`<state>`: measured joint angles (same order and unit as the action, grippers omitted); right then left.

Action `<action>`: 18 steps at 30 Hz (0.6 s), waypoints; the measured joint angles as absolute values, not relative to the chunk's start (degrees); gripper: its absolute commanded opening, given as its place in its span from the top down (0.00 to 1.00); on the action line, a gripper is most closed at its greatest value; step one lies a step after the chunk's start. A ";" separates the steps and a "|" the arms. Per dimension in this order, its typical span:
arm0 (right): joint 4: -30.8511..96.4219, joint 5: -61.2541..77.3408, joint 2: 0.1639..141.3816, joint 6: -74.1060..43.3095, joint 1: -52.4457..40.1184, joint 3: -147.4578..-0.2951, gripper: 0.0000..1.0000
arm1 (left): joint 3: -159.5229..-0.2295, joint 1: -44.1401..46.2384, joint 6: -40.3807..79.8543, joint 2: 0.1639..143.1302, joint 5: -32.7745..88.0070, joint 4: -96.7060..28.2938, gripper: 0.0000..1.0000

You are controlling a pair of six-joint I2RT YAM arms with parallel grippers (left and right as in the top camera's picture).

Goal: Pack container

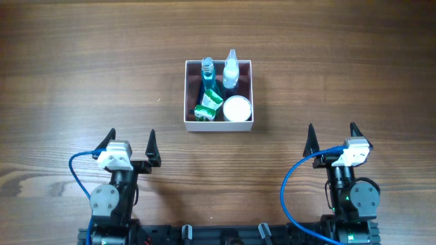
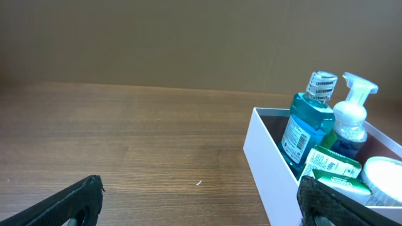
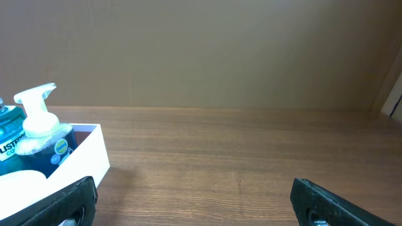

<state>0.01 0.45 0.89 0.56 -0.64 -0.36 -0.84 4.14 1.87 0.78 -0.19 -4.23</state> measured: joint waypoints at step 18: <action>0.01 0.45 0.89 0.56 -0.64 -0.36 0.00 | -0.84 4.14 2.72 0.80 -0.16 -4.23 0.00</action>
